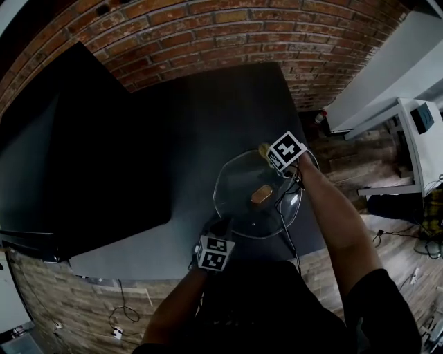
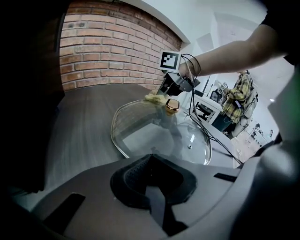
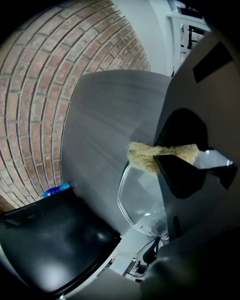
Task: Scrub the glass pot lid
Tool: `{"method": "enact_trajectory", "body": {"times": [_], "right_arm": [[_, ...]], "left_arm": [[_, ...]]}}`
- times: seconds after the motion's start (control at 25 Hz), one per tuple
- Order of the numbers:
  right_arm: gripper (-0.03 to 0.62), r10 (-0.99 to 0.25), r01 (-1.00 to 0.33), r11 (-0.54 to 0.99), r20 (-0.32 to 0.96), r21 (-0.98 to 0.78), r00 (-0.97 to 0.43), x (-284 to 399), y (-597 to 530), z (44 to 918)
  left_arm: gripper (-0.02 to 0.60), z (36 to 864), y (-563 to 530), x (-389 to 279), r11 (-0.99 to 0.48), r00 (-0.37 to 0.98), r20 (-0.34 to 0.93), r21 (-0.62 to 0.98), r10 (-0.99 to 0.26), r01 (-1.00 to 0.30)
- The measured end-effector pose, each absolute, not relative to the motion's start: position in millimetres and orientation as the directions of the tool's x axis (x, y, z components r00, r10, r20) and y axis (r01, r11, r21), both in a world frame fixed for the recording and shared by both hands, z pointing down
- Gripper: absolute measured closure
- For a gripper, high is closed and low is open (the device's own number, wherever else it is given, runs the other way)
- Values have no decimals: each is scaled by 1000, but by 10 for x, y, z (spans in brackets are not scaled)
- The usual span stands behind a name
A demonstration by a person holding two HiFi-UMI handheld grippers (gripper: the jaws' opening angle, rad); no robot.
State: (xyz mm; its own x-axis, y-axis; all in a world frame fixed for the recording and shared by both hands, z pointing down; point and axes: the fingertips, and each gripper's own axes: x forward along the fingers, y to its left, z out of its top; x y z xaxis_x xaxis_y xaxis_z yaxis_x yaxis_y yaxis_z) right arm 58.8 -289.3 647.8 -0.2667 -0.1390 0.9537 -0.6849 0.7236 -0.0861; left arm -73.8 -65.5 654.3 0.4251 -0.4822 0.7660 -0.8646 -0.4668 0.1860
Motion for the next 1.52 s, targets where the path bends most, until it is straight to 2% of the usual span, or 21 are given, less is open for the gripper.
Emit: {"method": "enact_trajectory", "body": {"times": [0.8,1.52], "right_arm": [[543,-173,-794,602,957,-85,-234,1480,-2310,6521],[543,-226,-857,497,934,-134,-277,1635,-1398,6518]], "left_arm": [[548,6512,-694,-766,-464,429,776,200,-463,-863],[547,6543,-690,-787,-514,452,777,196,-439,-835]]}}
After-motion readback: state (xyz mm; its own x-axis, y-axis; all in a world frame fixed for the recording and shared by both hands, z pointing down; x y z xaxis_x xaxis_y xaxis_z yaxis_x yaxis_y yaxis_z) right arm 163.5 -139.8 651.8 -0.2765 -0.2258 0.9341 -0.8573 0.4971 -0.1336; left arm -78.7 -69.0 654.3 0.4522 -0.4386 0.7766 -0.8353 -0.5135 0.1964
